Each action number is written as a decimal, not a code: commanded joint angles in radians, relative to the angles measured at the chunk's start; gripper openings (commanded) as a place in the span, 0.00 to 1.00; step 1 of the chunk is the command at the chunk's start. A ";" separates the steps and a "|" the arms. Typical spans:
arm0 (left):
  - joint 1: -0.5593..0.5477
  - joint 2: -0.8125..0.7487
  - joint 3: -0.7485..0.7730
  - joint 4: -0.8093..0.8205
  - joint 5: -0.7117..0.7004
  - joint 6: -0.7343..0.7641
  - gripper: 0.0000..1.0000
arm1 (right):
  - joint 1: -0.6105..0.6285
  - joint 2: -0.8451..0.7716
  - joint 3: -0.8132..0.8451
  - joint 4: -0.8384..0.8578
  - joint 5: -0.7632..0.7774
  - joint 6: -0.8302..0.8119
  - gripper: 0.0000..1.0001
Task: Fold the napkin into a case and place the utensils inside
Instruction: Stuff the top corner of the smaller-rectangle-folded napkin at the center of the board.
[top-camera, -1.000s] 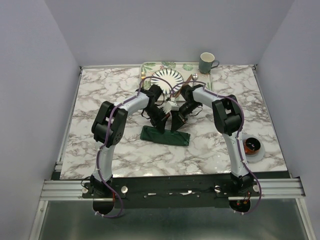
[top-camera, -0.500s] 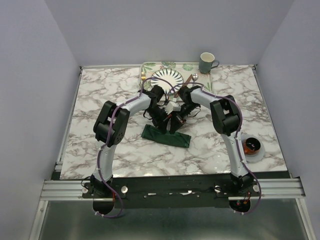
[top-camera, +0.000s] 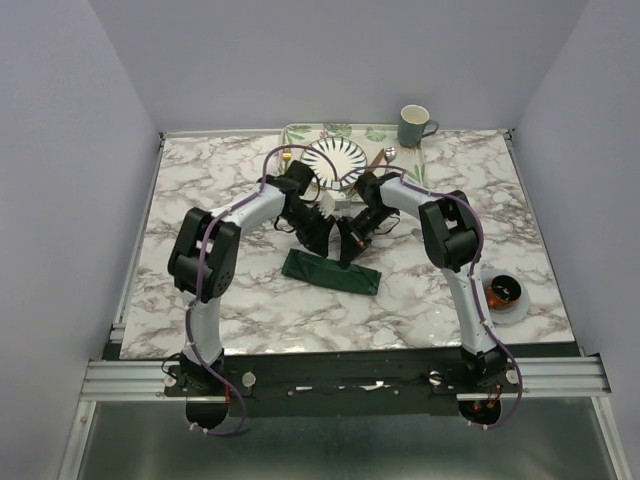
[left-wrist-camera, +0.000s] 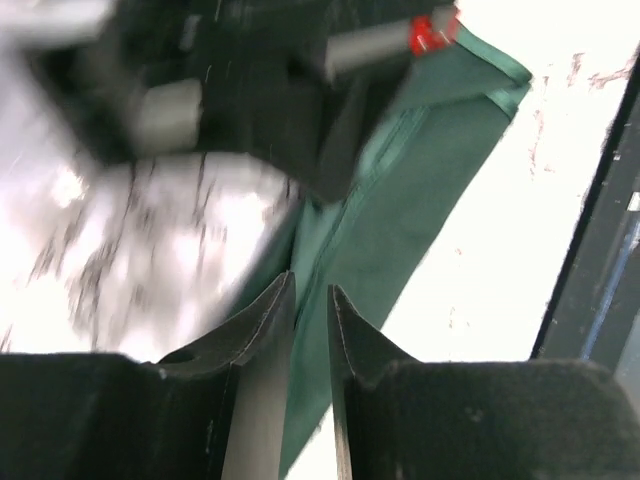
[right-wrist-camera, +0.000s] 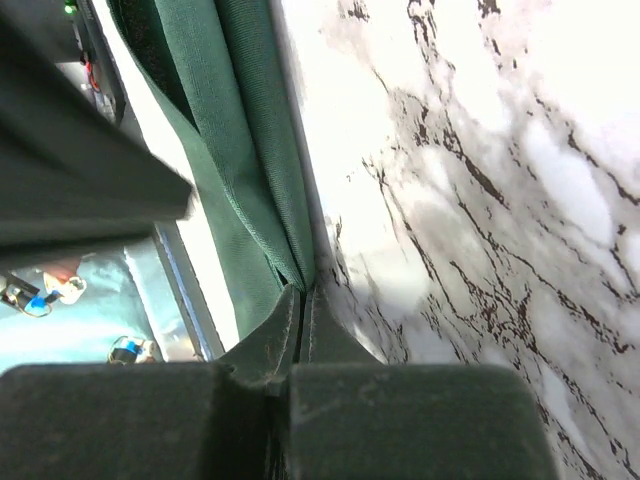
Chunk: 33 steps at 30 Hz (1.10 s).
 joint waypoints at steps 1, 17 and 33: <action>0.043 -0.169 -0.100 0.073 0.045 0.000 0.32 | 0.008 0.017 -0.006 0.028 0.021 -0.009 0.01; 0.029 -0.125 -0.257 0.190 0.016 -0.172 0.07 | 0.008 -0.001 -0.003 0.023 0.047 0.023 0.17; 0.051 0.019 -0.205 0.187 0.014 -0.252 0.00 | -0.093 -0.142 -0.049 -0.013 0.165 0.086 0.54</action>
